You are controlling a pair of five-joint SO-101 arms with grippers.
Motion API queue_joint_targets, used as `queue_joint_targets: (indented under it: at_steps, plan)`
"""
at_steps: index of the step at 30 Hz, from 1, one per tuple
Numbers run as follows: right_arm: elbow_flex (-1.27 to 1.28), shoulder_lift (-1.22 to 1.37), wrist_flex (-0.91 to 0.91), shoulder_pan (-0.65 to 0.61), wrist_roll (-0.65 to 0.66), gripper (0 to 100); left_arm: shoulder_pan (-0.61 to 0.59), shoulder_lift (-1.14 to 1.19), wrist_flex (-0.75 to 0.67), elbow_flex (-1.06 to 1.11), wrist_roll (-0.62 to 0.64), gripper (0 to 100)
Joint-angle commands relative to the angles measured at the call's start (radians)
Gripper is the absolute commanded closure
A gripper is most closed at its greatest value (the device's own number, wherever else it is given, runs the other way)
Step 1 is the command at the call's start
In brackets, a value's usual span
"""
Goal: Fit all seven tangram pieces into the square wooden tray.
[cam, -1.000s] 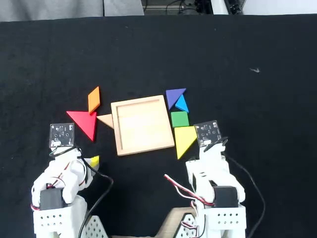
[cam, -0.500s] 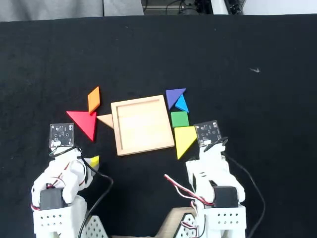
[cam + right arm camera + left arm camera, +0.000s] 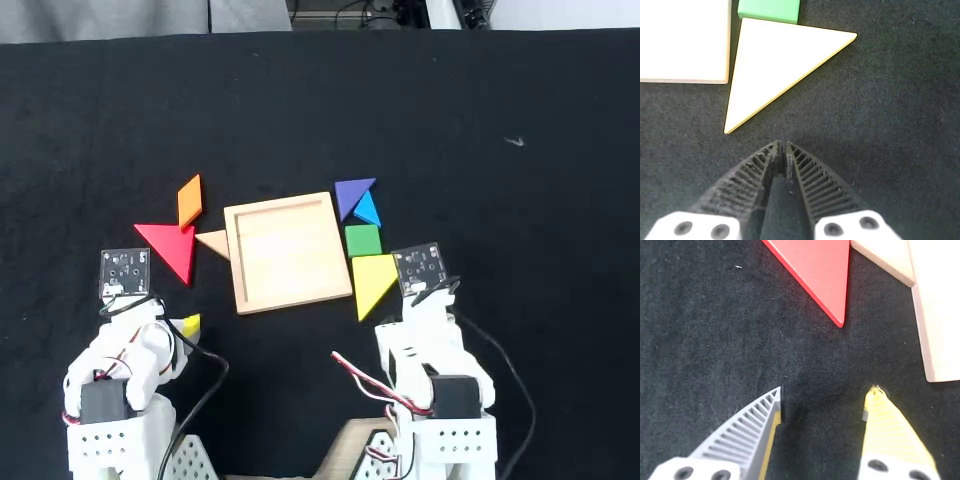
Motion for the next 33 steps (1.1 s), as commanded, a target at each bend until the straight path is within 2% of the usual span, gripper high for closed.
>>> queue_joint_targets:
  at_steps: [1,16,24,31,33]
  plan:
    - [0.002,-0.051,0.005,0.014,-0.003,98.7,0.001,-0.011,0.003,0.012,0.011,74]
    - [0.002,-0.051,0.005,0.011,-0.005,98.7,0.001,-0.012,-0.014,0.012,0.011,74]
    - [0.002,-0.051,0.005,0.011,-0.005,98.7,0.001,-0.012,-0.315,0.012,0.011,74]
    - [0.002,-0.051,0.005,0.012,-0.005,98.7,-0.008,-0.012,-0.285,0.012,0.002,73]
    - [0.002,-0.051,0.005,0.011,-0.005,98.7,-0.008,-0.012,-0.287,0.012,-0.058,73]
